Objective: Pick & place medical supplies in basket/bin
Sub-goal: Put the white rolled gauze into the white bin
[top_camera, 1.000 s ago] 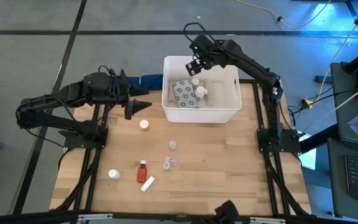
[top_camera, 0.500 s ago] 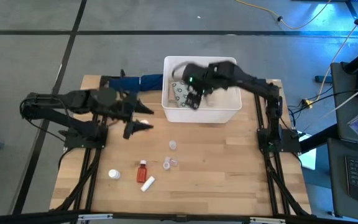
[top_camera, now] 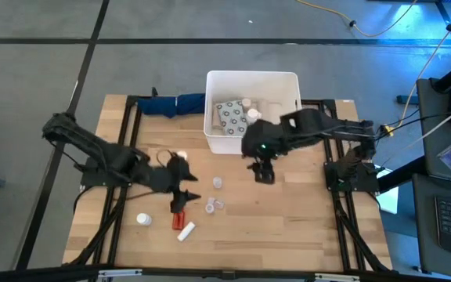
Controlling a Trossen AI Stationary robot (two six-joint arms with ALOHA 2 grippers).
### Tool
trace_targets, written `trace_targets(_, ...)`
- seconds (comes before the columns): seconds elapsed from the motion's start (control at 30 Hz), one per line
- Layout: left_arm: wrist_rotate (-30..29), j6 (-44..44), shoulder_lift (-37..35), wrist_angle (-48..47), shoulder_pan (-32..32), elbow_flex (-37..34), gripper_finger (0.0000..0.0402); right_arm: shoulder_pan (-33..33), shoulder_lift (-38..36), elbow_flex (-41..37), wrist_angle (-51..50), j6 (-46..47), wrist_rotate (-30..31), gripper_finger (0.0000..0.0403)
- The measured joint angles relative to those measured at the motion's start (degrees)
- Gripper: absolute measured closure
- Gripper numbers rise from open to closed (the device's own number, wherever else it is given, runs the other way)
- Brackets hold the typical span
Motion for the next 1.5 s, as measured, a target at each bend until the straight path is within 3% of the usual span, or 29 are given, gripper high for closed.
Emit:
trace_targets(0.13,-0.2,-7.5,5.4,0.0,-3.5,0.0,0.0098,2.5,-5.7,-12.6,9.6,0.1,0.0,0.0138)
trace_targets(0.3,1.8,-16.7,12.1,-0.1,-6.6,0.0,0.01,4.7,-15.3,-31.6,30.2,0.2,-3.3,0.0138)
trace_targets(0.5,9.1,-28.7,20.3,-0.7,-9.0,0.0,0.01,5.3,-23.1,-43.6,42.0,0.5,-3.3,0.0138)
trace_targets(0.7,15.3,-36.0,29.1,-7.7,-10.7,3.5,0.01,5.1,-25.1,-47.9,43.8,2.0,-3.3,0.0138)
trace_targets(0.97,15.5,-36.3,37.1,-15.4,-10.4,11.2,0.0112,5.1,-25.1,-51.1,46.4,2.1,-3.3,0.0138)
trace_targets(1.5,18.1,-38.2,42.4,-15.1,-9.3,12.9,0.0184,5.1,-25.1,-51.1,46.8,3.3,-3.3,0.0138)
